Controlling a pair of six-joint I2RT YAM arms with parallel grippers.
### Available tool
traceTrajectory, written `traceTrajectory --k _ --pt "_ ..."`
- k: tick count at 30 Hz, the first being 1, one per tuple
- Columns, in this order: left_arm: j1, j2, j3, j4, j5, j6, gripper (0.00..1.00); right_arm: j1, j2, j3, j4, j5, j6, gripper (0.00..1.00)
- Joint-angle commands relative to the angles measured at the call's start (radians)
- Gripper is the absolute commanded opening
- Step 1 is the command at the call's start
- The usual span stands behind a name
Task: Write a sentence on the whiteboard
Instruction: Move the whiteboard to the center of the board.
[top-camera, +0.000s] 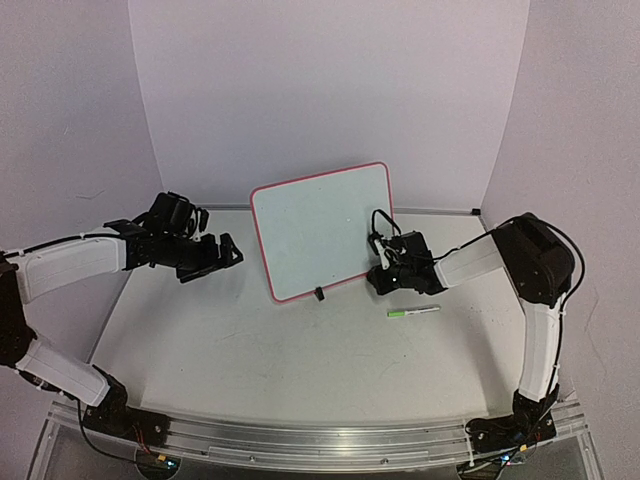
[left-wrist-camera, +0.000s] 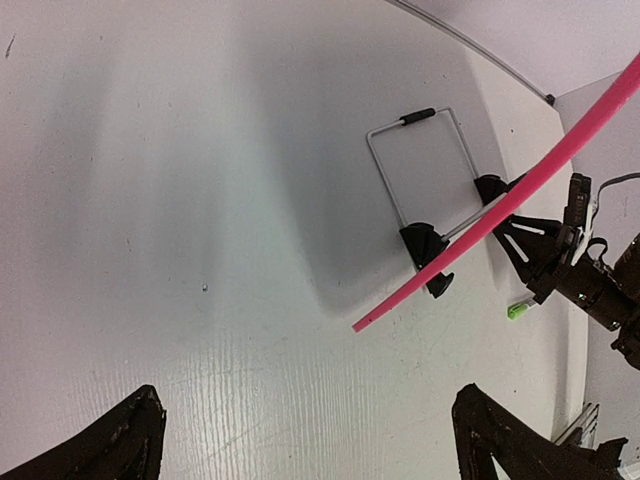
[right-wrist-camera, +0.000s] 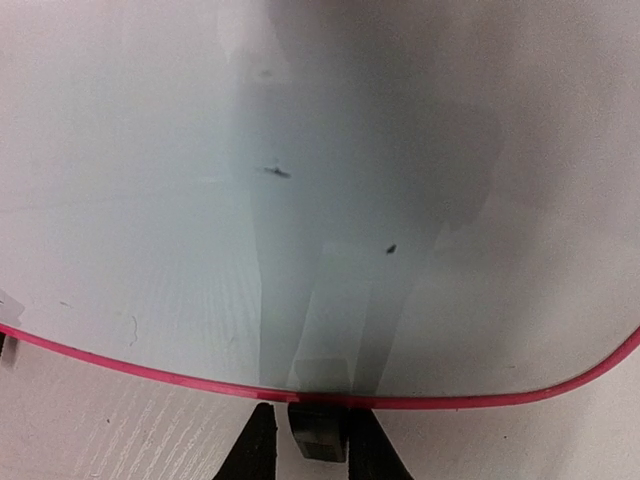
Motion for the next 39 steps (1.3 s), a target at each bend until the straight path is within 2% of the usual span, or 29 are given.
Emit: traceTrajectory --k 1,7,14,27,39 --pt "0.006 -0.04 -0.012 -0.015 -0.018 0.014 0.99 0.004 0.026 -0.013 0.074 -0.015 0.008 0.21" --pt "0.008 -0.042 -0.023 -0.013 -0.019 0.011 0.99 0.006 0.023 -0.02 0.091 -0.015 0.008 0.09" --pt "0.009 -0.051 -0.028 -0.01 -0.021 0.015 1.0 0.01 -0.004 -0.067 0.124 -0.005 0.003 0.0" --pt "0.021 -0.097 -0.036 -0.046 -0.062 0.004 0.99 0.149 -0.154 -0.238 0.183 0.17 0.006 0.0" --pt "0.029 -0.169 -0.055 -0.1 -0.114 -0.004 0.99 0.292 -0.2 -0.326 0.166 0.27 0.176 0.0"
